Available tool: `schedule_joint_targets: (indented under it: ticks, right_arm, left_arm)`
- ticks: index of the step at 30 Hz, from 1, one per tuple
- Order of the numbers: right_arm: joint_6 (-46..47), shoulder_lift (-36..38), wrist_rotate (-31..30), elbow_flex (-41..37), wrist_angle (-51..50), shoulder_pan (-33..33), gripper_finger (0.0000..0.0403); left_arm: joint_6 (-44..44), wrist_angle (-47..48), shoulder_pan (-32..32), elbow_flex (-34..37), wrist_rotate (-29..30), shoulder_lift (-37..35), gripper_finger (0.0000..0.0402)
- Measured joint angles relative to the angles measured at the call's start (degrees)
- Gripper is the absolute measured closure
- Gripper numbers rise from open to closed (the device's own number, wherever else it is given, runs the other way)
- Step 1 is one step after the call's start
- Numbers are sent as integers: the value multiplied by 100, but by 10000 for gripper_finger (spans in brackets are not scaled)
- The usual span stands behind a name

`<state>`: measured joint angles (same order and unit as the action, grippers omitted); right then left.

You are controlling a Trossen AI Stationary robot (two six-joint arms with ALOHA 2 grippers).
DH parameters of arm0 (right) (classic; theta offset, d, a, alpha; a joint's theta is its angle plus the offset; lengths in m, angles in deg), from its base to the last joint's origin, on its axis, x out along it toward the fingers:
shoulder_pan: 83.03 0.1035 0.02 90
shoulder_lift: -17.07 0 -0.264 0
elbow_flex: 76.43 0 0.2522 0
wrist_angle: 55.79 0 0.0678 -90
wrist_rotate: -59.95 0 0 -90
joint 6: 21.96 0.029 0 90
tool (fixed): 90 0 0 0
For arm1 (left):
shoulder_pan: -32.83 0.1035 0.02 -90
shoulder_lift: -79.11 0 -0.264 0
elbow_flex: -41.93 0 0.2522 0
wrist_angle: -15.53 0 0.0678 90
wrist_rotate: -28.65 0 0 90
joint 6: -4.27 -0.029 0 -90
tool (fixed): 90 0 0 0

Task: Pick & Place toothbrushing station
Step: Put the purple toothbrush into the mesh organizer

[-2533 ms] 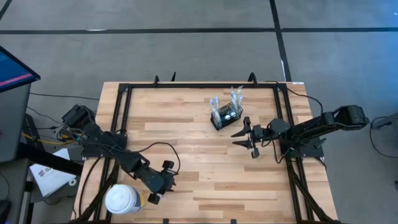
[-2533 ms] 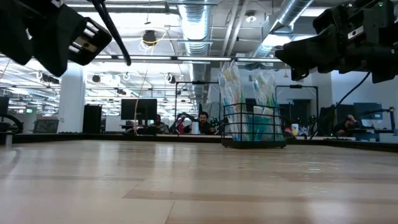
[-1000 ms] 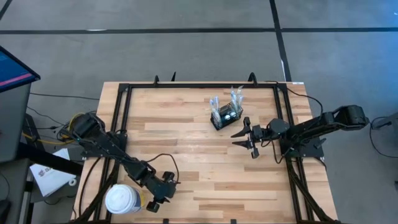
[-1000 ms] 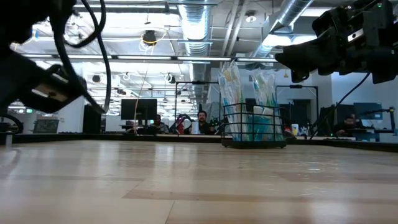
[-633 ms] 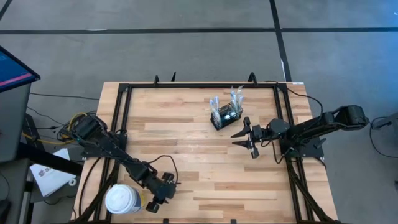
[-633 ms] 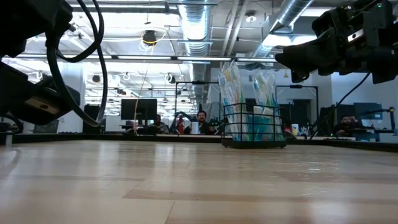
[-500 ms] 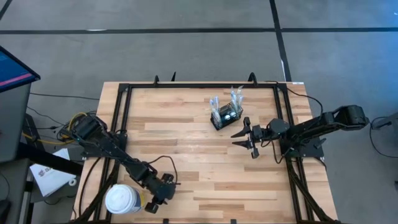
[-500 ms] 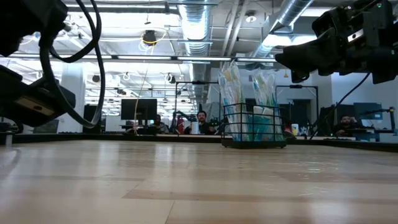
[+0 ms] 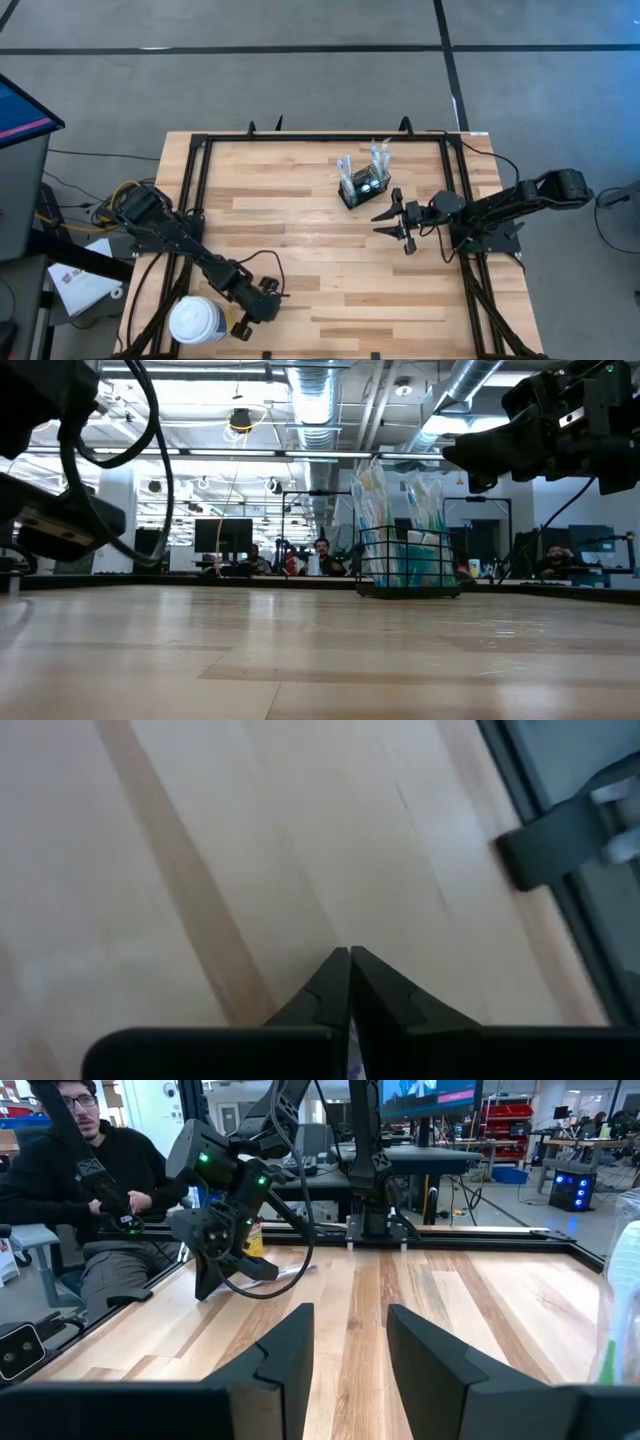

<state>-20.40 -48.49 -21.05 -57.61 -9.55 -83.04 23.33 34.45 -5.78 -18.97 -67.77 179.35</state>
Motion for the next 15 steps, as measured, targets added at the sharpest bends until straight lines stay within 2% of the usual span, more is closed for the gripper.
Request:
schedule_joint_targets:
  ticks: [9, 15]
  right_arm:
    - [0, 0, 0, 2, -1, 0, 283]
    - [0, -2, 0, 9, -1, 0, 283]
  left_arm:
    - [-258, -146, 176, -12, 695, -211, 401]
    - [-754, -220, 255, -13, 1476, -697, 401]
